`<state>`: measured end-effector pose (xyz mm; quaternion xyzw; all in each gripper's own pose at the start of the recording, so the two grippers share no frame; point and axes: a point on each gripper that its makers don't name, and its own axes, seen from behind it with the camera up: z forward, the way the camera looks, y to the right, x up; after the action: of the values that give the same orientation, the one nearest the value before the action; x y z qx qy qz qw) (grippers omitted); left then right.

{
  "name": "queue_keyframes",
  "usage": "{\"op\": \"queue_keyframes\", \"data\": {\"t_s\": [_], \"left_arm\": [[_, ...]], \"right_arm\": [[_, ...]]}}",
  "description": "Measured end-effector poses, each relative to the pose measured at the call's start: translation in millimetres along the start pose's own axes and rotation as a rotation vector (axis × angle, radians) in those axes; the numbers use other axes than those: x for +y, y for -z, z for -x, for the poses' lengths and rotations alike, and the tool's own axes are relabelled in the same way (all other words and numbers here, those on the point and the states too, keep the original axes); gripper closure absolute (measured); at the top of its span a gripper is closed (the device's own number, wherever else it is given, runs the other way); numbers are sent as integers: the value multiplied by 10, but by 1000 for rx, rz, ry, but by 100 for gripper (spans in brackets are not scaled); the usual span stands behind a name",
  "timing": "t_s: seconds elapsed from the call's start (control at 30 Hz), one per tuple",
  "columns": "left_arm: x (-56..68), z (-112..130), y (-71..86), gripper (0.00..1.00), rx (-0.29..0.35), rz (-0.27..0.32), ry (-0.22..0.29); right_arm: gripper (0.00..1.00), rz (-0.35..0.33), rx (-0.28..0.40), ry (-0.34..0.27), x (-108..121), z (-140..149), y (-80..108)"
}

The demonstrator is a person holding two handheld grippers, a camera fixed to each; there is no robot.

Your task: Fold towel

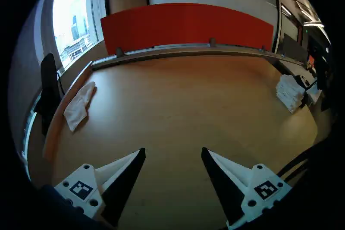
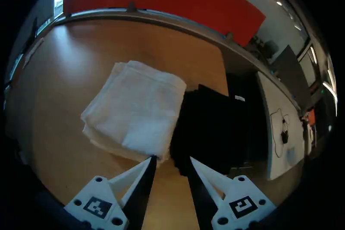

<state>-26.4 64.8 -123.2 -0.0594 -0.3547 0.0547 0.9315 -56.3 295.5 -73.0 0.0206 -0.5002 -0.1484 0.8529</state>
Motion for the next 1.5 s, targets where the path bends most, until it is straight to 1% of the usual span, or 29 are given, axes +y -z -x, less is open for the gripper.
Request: {"op": "queue_keyframes", "data": {"t_s": [0.47,0.6,0.63,0.73,0.77,0.8,0.83,0.9,1.2,1.5], "left_arm": [[-24,10,48,3,4,0,-1],[-26,16,57,3,6,-2,-2],[-26,16,57,3,6,-1,-2],[-22,12,59,3,8,-1,0],[-21,9,61,3,9,-1,0],[-19,5,61,3,11,-1,1],[-16,1,61,3,11,0,2],[-10,-6,60,3,13,1,3],[-18,-35,62,3,20,2,6],[-58,-145,35,3,41,1,20]], "right_arm": [[50,64,-20,-7,166,88,32],[48,61,-8,-23,161,86,57],[44,60,-3,-27,154,77,64],[26,54,14,-38,124,47,86],[19,51,21,-41,111,37,93],[9,49,27,-45,98,25,100],[4,50,31,-47,91,13,105],[0,50,41,-53,74,-11,115],[0,39,78,-73,-32,-119,144],[0,-1,209,-149,-336,-431,270]]}}
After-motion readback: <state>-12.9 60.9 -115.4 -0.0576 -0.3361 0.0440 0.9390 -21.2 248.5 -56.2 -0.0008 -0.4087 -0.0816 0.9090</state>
